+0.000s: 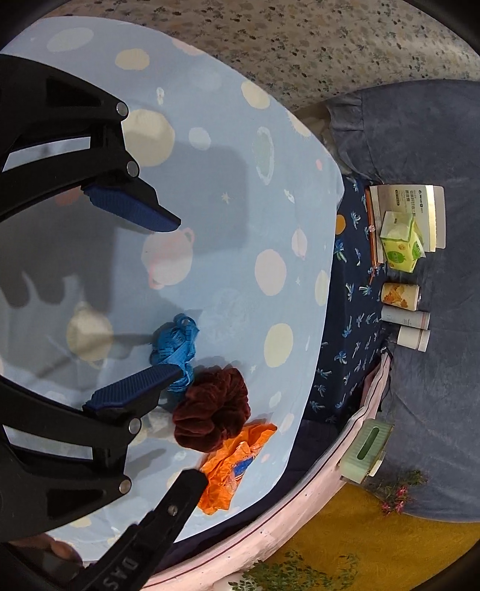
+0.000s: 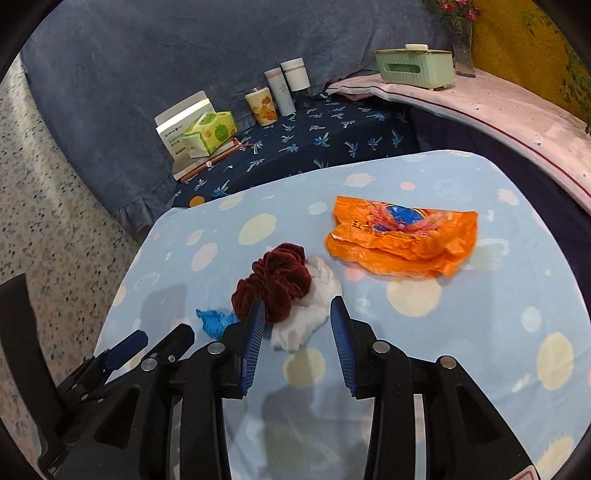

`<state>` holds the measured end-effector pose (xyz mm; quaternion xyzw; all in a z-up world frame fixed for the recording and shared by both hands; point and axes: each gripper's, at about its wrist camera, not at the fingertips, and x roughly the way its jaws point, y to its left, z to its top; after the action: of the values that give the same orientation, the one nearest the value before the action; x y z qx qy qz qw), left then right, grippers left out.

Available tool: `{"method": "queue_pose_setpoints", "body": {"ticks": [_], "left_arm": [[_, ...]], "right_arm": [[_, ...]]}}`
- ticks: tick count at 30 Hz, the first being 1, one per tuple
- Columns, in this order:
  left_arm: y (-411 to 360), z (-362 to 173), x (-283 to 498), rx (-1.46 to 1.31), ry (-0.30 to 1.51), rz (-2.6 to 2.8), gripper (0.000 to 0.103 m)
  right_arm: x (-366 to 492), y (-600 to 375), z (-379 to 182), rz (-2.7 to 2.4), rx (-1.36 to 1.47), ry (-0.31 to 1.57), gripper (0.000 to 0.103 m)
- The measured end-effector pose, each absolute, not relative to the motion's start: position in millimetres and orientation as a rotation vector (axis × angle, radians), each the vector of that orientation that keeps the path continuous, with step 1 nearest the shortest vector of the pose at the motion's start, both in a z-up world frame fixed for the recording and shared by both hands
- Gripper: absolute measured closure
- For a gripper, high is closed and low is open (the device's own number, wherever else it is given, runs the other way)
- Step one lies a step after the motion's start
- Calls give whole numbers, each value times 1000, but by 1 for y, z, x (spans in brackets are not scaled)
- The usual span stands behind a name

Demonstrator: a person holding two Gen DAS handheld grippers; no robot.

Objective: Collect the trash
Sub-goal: 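Grasp the blue tape measure with the left tool while the right tool grasps the dark red scrunchie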

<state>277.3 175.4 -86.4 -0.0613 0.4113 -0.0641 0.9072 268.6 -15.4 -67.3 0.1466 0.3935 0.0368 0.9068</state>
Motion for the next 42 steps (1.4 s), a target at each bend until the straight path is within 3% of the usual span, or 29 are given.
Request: {"method": "queue_pose_setpoints", "body": {"ticks": [8,11,22,23,25,30,42], "left_arm": [[175,-97,290,-145,862,-154,33],[172,-99,291,-143,860,-166,33],[147,-104,300,-159,869,-214,34],[144,-105,300,-154,870,-212,36],[138,-107,302,-145,884,-221,54],[129,-104,296,-135,873,-221,69],[104,-55,262,-112,798,-250,73]], "right_arm": [[300,-7,-88,86,340,841,66],[303,-6,-96,102,344,861,83],[275,-27,-80,79,366,777,89],[273,-30,-79,76,373,775,89],[270,-35,-79,72,384,774,89],[261,-40,-75,64,379,764,89],[224,-68,-31,45,400,666,89]]}}
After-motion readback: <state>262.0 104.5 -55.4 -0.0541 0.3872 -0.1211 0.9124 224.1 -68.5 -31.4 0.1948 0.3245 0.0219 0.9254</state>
